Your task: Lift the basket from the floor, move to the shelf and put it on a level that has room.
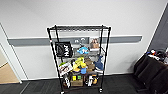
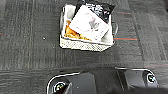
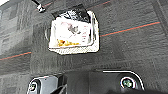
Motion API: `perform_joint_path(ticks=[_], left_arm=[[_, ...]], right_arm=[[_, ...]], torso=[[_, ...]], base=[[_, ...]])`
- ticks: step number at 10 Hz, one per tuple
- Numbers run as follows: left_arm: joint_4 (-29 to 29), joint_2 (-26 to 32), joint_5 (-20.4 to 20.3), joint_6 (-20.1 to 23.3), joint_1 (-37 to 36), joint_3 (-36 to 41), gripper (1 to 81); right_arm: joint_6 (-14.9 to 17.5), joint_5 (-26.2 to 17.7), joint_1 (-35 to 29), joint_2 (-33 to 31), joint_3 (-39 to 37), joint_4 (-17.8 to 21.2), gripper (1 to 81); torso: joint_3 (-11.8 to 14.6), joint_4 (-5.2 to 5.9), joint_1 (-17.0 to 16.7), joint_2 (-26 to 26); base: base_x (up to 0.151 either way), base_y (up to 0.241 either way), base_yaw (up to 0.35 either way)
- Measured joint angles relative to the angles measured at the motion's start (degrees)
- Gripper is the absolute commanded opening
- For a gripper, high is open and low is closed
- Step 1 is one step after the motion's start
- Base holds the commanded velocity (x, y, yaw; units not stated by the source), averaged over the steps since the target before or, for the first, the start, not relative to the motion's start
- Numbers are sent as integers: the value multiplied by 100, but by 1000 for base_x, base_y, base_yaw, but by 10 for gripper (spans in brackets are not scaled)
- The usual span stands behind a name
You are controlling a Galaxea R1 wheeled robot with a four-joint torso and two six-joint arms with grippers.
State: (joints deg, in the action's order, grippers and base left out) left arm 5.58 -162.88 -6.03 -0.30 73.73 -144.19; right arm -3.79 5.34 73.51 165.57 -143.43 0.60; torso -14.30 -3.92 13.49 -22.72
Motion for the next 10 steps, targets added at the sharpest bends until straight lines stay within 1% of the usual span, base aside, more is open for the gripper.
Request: perform_joint_path(ticks=[1, 4, 6, 7, 9, 10], left_arm=[[0, -13, 6, -99, -35, 0, 811], [-10, -18, 105, -104, -124, 0, 811], [-5, -18, 216, -106, -293, 0, 811], [-2, -18, 286, -106, -397, 0, 811], [1, -29, 345, -107, -603, 0, 811], [1, -24, 444, -115, -639, 0, 811]], right_arm=[[0, -5, 2, -5, 0, 0, 811], [0, -11, -69, 0, 5, 0, 811], [-4, -7, -232, 2, 66, 2, 811], [-11, -49, -290, 2, 88, 4, 811], [-17, -52, -452, 0, 105, 24, 811], [-17, -71, -474, 2, 118, 48, 811]], torso=[[-144, 0, 101, -155], [-673, 0, 461, -721], [-1082, 0, 745, -1159], [-1191, 0, 839, -1290], [-1279, 0, 1043, -1611], [-1285, 0, 1161, -1797]], base=[[0, 0, 0], [0, 0, 0], [0, 0, 0], [0, 0, 0], [0, 0, 0], [0, 0, 0]])
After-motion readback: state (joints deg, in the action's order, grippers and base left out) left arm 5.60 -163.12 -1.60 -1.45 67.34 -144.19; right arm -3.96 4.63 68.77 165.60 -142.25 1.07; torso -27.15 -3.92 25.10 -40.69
